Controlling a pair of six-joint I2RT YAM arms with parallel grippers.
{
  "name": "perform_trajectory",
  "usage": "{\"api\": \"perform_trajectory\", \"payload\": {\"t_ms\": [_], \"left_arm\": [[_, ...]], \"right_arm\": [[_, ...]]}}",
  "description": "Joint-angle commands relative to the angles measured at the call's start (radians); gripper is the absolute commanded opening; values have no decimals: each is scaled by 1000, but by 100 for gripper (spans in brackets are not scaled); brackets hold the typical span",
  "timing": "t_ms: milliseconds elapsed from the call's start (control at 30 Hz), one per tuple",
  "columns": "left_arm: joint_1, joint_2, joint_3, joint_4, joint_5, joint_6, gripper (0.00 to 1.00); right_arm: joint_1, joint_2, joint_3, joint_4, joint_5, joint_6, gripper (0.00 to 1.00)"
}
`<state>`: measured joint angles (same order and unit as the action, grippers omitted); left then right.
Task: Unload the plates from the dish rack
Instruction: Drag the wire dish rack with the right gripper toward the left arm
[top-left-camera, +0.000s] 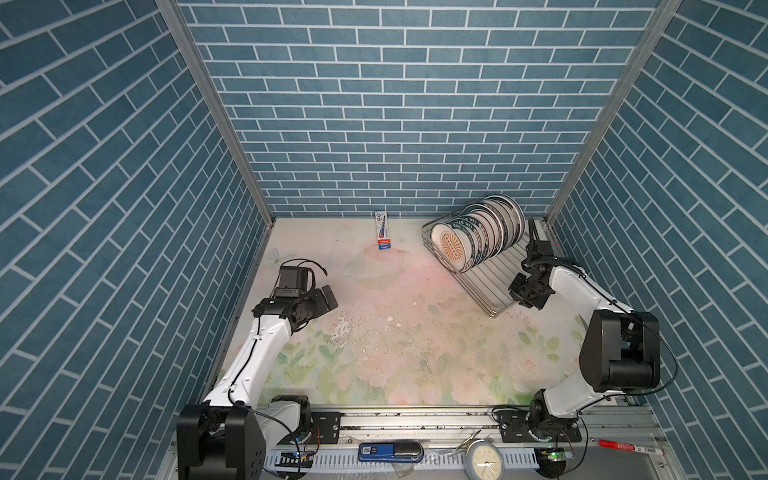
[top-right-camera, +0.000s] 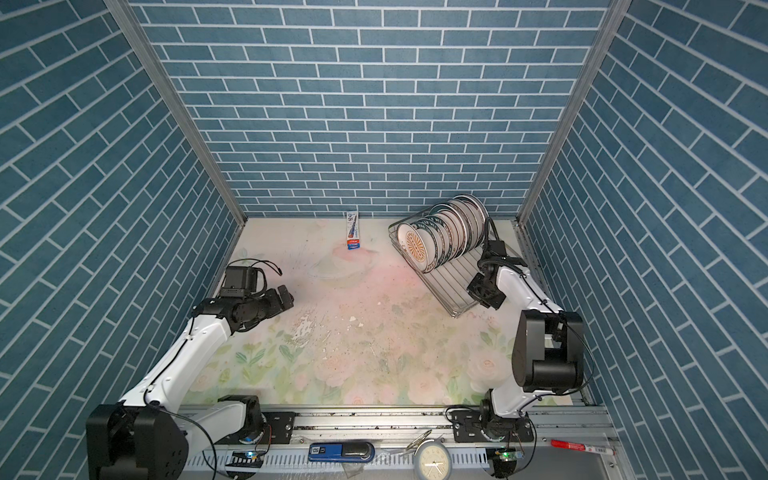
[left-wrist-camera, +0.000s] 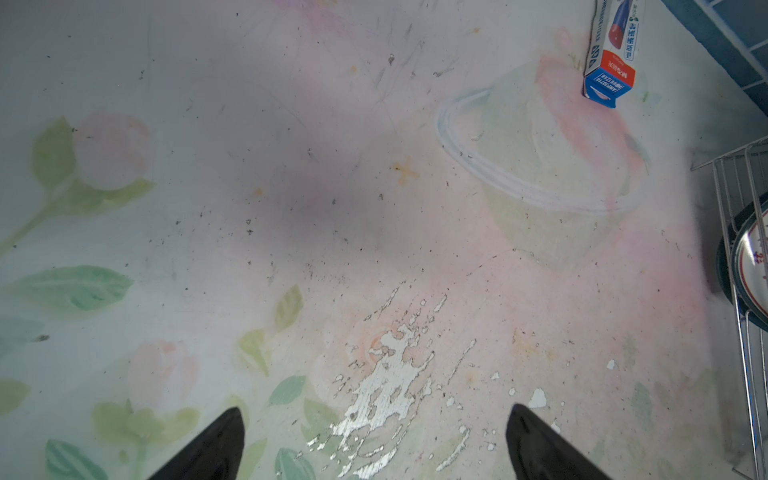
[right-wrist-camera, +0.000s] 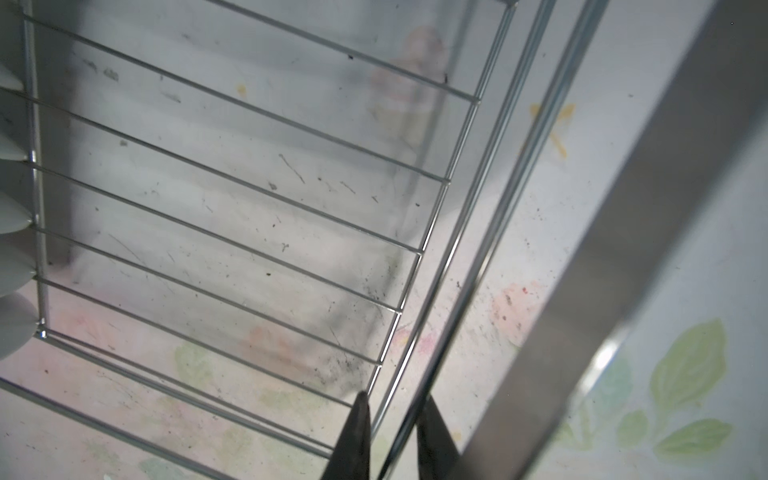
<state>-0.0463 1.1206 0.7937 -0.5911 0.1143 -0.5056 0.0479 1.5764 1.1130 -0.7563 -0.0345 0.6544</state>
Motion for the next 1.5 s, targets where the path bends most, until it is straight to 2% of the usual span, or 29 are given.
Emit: {"api": "perform_trajectory", "payload": {"t_ms": [0,267,667,867,1133,1467], "left_arm": [[-3,-19,38,-53,-39,1,99],[-1,-84,42,-22,-45,-10,99],[6,-67,111,-34,-72,17,99],[8,-64,126,-39,-67,11,99],[10,-70,120,-61,-53,8,99],[23,-122,107,-107,-50,-3,99]], "right_arm": [[50,-71,-46,-45,-92,-319,0],[160,-144,-108,-63,-63,-325,0],[232,-285,-159,-132,-79,-355,0],[285,-231,-157,-130,-76,-349,0],[366,-177,-151,-56,-128,-298,0],[474,-25,-21,-29,-137,-256,0]]}}
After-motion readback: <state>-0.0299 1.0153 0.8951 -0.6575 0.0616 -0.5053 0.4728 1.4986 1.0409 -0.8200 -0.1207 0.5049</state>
